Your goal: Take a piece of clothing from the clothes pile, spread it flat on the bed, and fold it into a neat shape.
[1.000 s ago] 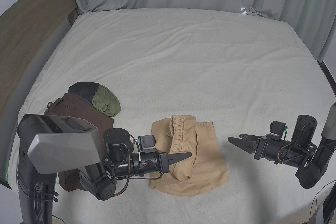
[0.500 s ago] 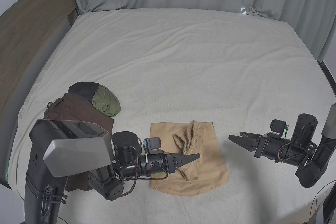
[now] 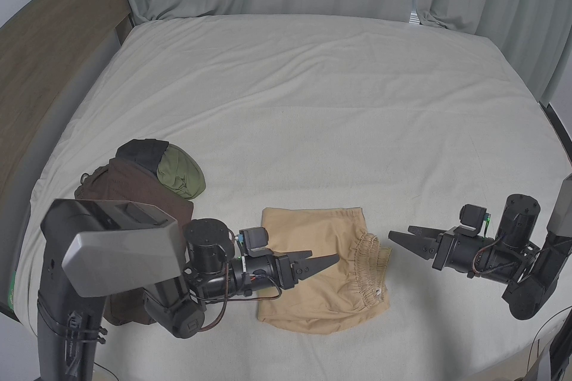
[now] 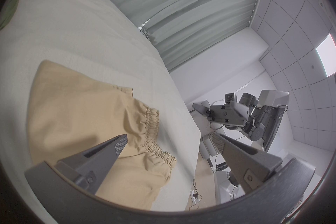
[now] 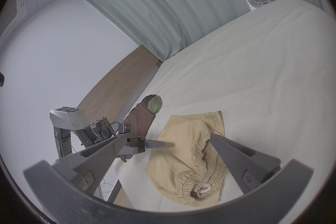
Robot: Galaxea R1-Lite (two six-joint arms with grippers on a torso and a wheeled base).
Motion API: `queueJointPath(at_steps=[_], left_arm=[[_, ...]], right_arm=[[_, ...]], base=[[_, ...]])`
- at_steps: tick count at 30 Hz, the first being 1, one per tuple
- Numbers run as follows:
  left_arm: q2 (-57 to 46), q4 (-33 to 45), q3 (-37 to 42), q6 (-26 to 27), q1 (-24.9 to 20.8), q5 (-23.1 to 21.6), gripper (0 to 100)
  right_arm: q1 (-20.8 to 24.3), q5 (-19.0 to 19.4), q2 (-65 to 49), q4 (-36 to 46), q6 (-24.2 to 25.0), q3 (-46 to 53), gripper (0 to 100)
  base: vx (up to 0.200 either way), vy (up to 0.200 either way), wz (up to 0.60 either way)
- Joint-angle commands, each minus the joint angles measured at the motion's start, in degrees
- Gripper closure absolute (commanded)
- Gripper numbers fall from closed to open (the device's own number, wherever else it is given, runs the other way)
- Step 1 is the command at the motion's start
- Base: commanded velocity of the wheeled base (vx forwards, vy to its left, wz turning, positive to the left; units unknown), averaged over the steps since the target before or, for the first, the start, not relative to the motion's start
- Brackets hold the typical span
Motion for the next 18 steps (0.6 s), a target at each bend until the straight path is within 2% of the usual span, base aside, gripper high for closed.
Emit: queueJointPath(at_steps=[1,10,14,18], left_arm=[[-4.41,-0.04,2.17,0.17,1.96,-0.40,0],[-11.36,0.05,5.42,3.77,8.90,-0.75,0],[-13.82,0.05,7.01,4.82,10.57,-0.93,0],[-17.86,-0.04,8.24,5.18,14.09,-3.04,0]], right_arm=[[0.56,0.03,0.55,-0.03,-0.19,0.11,0],[0.91,0.03,0.02,-0.03,-0.19,0.73,0],[0.91,0.03,0.19,-0.03,-0.19,0.73,0],[0.82,0.03,0.46,-0.03,-0.19,0.81,0]], base=[[0.000,0.000,0.00],[0.000,0.000,0.00],[0.000,0.000,0.00],[0.000,0.000,0.00]])
